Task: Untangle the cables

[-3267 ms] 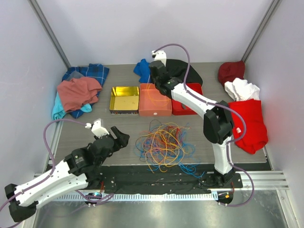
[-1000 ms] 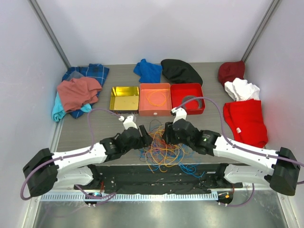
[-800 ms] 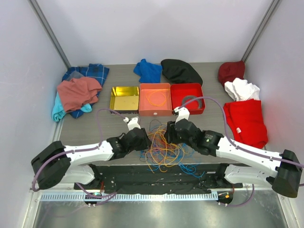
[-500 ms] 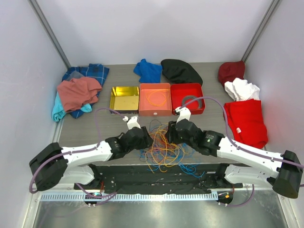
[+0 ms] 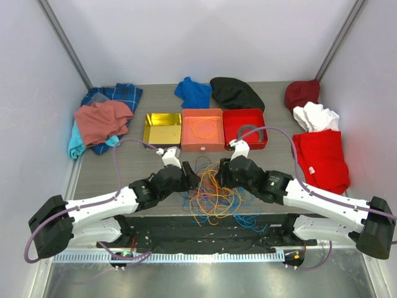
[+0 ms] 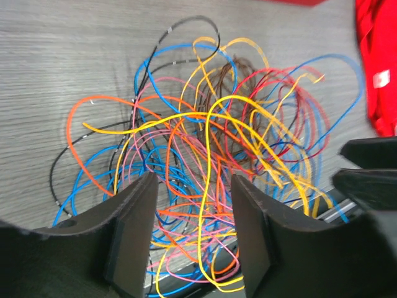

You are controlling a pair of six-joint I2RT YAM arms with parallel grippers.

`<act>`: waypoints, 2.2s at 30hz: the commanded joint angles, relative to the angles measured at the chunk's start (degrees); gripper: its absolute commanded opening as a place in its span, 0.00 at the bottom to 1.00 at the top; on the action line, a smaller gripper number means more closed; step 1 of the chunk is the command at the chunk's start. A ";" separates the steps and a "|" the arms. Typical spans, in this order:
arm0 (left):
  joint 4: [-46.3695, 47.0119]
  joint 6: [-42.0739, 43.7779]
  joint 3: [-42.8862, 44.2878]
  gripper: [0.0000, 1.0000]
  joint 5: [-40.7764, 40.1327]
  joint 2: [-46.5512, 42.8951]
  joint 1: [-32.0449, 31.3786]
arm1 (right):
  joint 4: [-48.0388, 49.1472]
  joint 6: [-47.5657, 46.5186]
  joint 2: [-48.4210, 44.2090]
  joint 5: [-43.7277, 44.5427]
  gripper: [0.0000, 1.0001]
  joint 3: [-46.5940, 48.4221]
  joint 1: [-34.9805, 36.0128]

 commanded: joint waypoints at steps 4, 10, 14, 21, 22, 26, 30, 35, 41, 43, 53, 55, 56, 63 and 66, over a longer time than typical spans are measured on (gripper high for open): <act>7.65 2.95 0.45 0.52 4.35 6.93 -0.11 | 1.06 0.66 -2.00 1.10 0.49 -0.10 0.27; 9.50 3.12 0.98 0.51 5.40 9.04 -0.11 | 0.53 0.58 -2.27 1.45 0.49 -0.18 0.27; 9.59 3.38 1.24 0.38 5.67 9.74 -0.11 | 0.53 0.49 -2.09 1.45 0.49 -0.27 0.27; 1.52 6.45 4.05 0.00 2.78 3.08 -0.11 | 0.62 0.58 -2.97 1.80 0.49 -0.27 0.27; -0.50 7.07 4.75 0.00 0.33 0.45 -0.11 | 0.62 0.49 -3.14 1.80 0.49 -0.27 0.19; -12.35 12.43 14.23 0.00 -4.78 -12.37 -0.20 | 1.32 -0.21 -4.02 1.28 0.49 -0.27 0.27; -19.22 18.49 25.92 0.00 -8.74 -17.06 -0.11 | 3.34 -1.00 -3.94 -1.27 0.50 -0.27 0.27; -23.54 26.04 40.95 0.00 -11.64 -16.63 -0.11 | 5.37 -1.97 -4.81 -2.68 0.51 0.87 1.49; -24.07 32.81 52.47 0.00 -13.40 -13.55 -0.11 | 5.81 -4.17 -7.54 -0.75 0.54 3.86 3.96; -24.34 33.97 56.69 0.00 -13.31 -11.97 -0.11 | 5.63 -4.52 -8.41 -0.13 0.55 4.47 4.40; -24.25 40.65 73.30 0.00 -13.84 -5.73 -0.11 | 7.38 -5.31 -8.60 -0.92 0.73 4.83 6.60; -24.60 41.44 77.52 0.00 -13.23 -4.50 -0.11 | 8.09 -5.58 -7.81 -0.92 0.73 4.83 6.86; -24.86 41.53 78.84 0.00 -12.97 -3.19 -0.11 | 9.05 -5.84 -7.54 -0.92 0.74 4.83 6.95; -26.18 42.06 89.03 0.00 -10.24 1.56 -0.11 | 14.15 -10.49 -1.66 1.44 0.75 7.99 6.86; -26.62 41.79 90.19 0.00 -9.54 2.01 -0.11 | 15.03 -11.99 2.47 6.35 0.75 10.45 6.86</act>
